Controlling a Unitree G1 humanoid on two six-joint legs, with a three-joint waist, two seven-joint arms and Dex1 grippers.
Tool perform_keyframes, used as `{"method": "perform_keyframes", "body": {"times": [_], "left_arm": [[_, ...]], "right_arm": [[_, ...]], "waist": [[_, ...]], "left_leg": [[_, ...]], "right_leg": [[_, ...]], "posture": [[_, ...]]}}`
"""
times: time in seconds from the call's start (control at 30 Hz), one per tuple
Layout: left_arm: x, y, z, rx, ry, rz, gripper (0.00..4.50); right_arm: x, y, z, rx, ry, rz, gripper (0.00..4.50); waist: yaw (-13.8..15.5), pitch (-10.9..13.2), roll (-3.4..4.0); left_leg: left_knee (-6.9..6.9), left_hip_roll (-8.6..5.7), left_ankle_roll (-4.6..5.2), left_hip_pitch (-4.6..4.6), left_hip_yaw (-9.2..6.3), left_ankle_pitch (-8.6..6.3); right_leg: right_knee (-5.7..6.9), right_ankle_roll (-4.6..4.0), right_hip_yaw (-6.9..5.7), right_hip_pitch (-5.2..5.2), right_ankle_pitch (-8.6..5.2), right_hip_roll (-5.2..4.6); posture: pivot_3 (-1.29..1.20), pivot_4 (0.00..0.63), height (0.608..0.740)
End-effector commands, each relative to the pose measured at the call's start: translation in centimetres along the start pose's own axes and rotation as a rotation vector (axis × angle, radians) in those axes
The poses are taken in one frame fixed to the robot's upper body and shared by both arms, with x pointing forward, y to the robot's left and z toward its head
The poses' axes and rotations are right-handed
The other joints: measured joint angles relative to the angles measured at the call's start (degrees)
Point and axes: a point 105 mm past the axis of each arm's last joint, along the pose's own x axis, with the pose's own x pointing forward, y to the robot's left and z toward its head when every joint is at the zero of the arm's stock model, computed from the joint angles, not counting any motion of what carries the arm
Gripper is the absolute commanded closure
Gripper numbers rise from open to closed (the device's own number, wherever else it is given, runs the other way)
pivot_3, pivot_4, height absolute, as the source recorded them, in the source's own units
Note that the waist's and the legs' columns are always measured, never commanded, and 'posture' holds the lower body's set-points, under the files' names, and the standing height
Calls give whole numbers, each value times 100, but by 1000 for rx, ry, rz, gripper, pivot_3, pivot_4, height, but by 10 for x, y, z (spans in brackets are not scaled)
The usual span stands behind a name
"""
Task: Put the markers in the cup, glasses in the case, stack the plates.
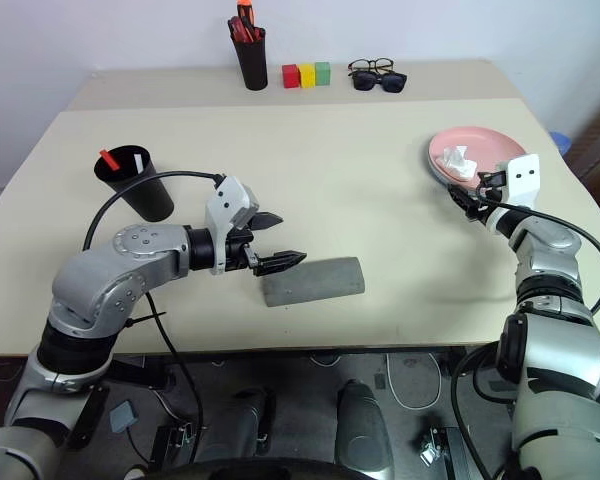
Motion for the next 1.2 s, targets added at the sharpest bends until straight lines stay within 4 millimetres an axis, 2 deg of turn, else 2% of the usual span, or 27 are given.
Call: {"method": "perform_keyframes", "body": {"times": [0.03, 0.17, 0.23, 0.33, 0.43, 0.57, 0.73, 0.9, 1.2], "left_arm": [[-1, -2, 12, 26, -56, 6, 0], [-9, 2, 22, 31, -170, 29, 0], [-17, 8, 25, 69, -243, 92, 0], [-28, 21, 26, 139, -350, 219, 0], [-35, 28, 18, 105, -347, 238, 0], [-50, 38, 2, 88, -316, 260, 0], [-65, 35, -16, 92, -277, 234, 0], [-74, 36, -30, 85, -254, 232, 0], [-71, 27, -40, 87, -238, 183, 0]], "right_arm": [[-7, -10, 18, -55, -74, -7, 1191], [-21, 1, 27, -110, -142, 108, 1191], [-37, 12, 29, -163, -161, 166, 1191], [-71, 31, 29, -225, -149, 232, 1191], [-107, 40, 25, -240, -71, 276, 1191], [-150, 35, 21, -226, 27, 270, 1191], [-197, 19, 15, -235, 121, 208, 1191], [-219, 11, 13, -237, 163, 158, 1191], [-218, 15, 13, -237, 153, 157, 1191]], "waist": [[0, 0, 0], [5, 0, 0], [14, -1, 1], [46, -2, 4], [117, -4, 6], [154, -6, 6], [188, -6, 4], [177, -6, 3], [188, -6, 1]], "left_leg": [[0, 0, 0, 0, 0, 0], [-3, 0, 0, 0, 0, 0], [-6, 0, 0, 0, -1, 0], [-9, 1, 0, -1, -3, -1], [1, 0, 0, -4, -1, -1], [12, 1, 1, 4, 5, -2], [12, 4, 2, 2, 6, -2], [10, 6, 3, 2, 8, -4], [9, 10, 2, -1, 10, -5]], "right_leg": [[0, 0, 0, 0, 0, 0], [-3, 0, 0, 1, 0, 0], [-3, 1, 0, 0, 0, 0], [-1, 1, 0, -5, -1, -1], [-1, 0, 1, -3, -2, -2], [-1, -22, 5, 7, -14, -2], [-3, -17, 4, 7, -20, -2], [-7, -21, 4, 5, -19, -2], [-12, -12, 3, 4, -25, -3]], "posture": [[0, 150, 740], [0, 150, 740], [0, 150, 740], [0, 150, 740], [0, 150, 740], [0, 150, 740], [0, 150, 740], [0, 150, 740], [0, 150, 740]]}}
